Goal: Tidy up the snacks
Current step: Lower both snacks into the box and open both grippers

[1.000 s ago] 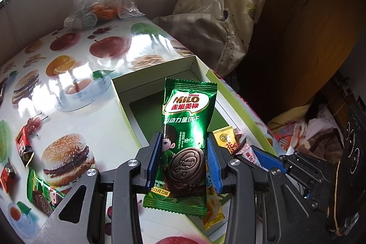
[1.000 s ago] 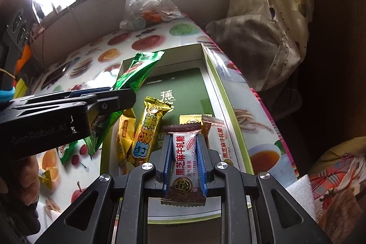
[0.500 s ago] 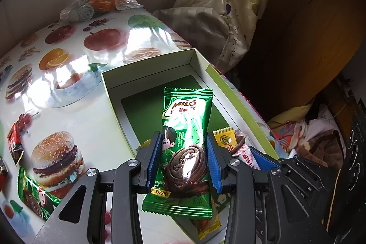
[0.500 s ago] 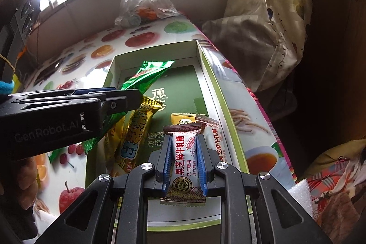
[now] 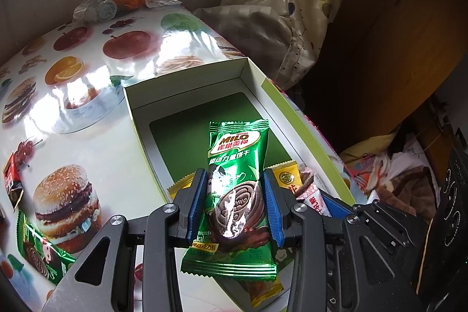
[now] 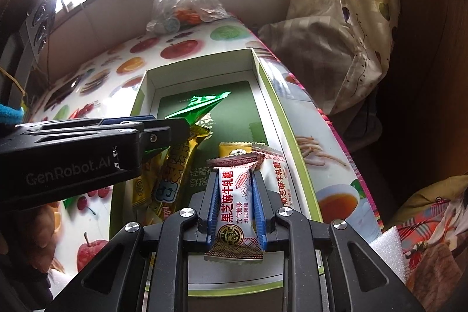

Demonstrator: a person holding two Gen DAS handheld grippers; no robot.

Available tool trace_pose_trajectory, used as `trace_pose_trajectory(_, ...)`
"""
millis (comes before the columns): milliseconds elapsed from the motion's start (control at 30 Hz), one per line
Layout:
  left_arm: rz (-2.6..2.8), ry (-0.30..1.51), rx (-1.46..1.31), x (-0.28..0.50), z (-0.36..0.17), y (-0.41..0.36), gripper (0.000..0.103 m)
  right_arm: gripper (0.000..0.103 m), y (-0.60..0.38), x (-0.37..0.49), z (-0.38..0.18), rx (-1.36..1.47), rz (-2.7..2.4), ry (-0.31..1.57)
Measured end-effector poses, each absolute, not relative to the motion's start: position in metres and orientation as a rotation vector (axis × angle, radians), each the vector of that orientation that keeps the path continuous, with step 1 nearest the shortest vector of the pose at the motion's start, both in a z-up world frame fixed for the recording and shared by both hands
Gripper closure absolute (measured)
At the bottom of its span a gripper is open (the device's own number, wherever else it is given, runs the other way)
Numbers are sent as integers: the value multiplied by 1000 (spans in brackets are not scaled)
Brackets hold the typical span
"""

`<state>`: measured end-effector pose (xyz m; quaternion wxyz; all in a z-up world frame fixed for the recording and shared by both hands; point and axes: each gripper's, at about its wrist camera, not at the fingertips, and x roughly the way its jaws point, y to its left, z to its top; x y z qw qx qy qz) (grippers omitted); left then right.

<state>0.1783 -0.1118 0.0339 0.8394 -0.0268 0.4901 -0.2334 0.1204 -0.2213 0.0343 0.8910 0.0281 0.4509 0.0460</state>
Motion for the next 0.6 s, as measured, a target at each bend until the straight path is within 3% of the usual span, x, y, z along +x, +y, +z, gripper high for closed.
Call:
trace_pose_trajectory(267, -495, 1027, -61, 177, 36, -110, 57, 76, -221, 120, 34, 73, 91, 939)
trace_pose_trajectory(600, -501, 993, -59, 168, 47, -103, 56, 67, -220, 115, 38, 75, 91, 928)
